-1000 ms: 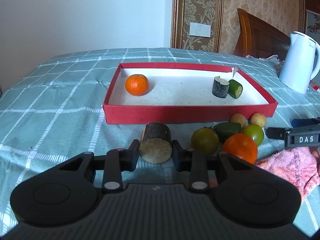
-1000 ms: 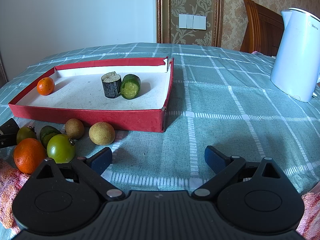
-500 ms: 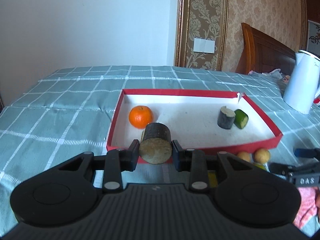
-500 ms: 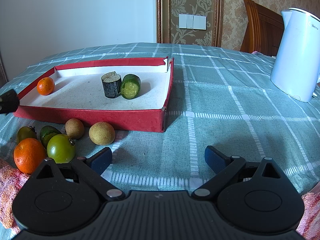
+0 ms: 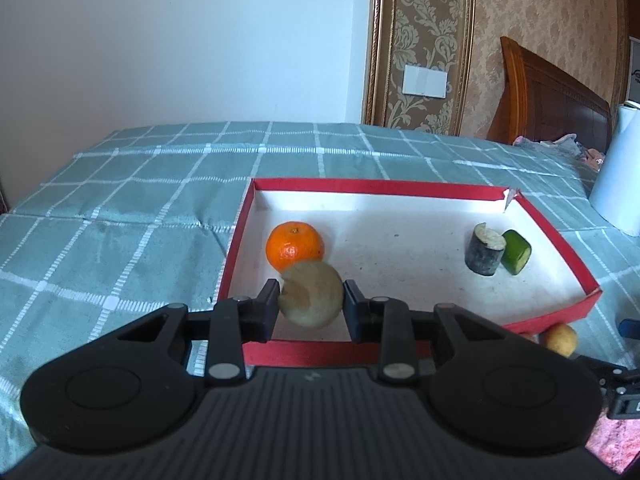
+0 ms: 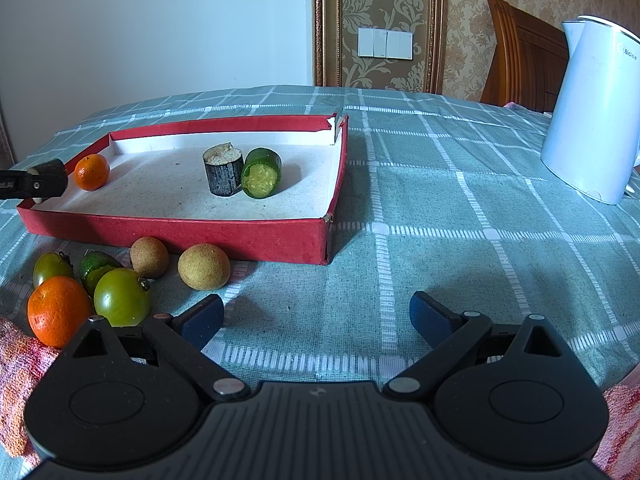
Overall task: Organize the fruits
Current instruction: 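Lower the brown log chunk beside the orange and open the left tool, then move the right tool onto a brown round fruit and close it, then carry the brown round fruit into the tray beside the cucumber chunk, then open the right tool and withdraw it from the tray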
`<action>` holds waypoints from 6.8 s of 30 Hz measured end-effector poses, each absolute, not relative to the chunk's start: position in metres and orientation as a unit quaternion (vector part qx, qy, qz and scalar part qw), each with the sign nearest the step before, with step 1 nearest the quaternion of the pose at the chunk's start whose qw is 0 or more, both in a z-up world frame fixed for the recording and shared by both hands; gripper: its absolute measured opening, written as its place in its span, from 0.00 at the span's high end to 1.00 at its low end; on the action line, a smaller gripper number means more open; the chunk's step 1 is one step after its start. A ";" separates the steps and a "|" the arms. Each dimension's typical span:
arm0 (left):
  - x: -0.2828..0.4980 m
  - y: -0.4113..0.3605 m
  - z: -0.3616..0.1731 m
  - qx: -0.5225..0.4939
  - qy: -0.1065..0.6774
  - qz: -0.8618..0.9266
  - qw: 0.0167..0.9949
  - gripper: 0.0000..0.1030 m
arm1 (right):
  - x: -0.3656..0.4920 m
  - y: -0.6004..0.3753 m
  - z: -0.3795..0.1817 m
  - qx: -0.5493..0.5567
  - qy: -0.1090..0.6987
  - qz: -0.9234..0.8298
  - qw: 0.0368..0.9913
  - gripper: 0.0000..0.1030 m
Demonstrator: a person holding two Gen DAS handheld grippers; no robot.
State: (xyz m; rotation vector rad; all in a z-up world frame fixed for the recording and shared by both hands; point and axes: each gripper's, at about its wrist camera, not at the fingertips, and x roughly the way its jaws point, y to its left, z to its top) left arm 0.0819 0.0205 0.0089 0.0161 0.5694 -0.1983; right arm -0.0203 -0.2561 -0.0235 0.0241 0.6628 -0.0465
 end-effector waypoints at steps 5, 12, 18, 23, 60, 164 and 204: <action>0.091 0.023 0.001 0.003 0.294 -0.093 0.951 0.72 | -0.020 -0.256 -0.024 0.012 0.325 -0.023 0.945 0.02; 0.092 0.022 -0.001 0.007 0.290 -0.092 0.952 0.72 | -0.020 -0.256 -0.024 0.012 0.325 -0.023 0.945 0.02; 0.092 0.021 -0.003 0.006 0.292 -0.093 0.952 0.71 | -0.020 -0.256 -0.024 0.012 0.325 -0.023 0.945 0.02; 0.091 0.018 -0.003 0.013 0.289 -0.090 0.953 0.70 | -0.020 -0.256 -0.024 0.012 0.326 -0.023 0.945 0.01; 0.013 0.043 -0.023 0.001 0.307 -0.093 0.947 0.00 | -0.030 -0.241 -0.016 0.042 0.284 0.030 0.957 0.20; 0.014 0.042 -0.025 0.017 0.310 -0.102 0.945 0.00 | 0.052 -0.226 -0.005 -0.055 0.264 0.004 0.963 0.24; 0.010 0.031 -0.010 -0.040 0.297 -0.159 0.941 0.00 | -0.009 -0.259 -0.015 -0.010 0.295 -0.008 0.955 0.13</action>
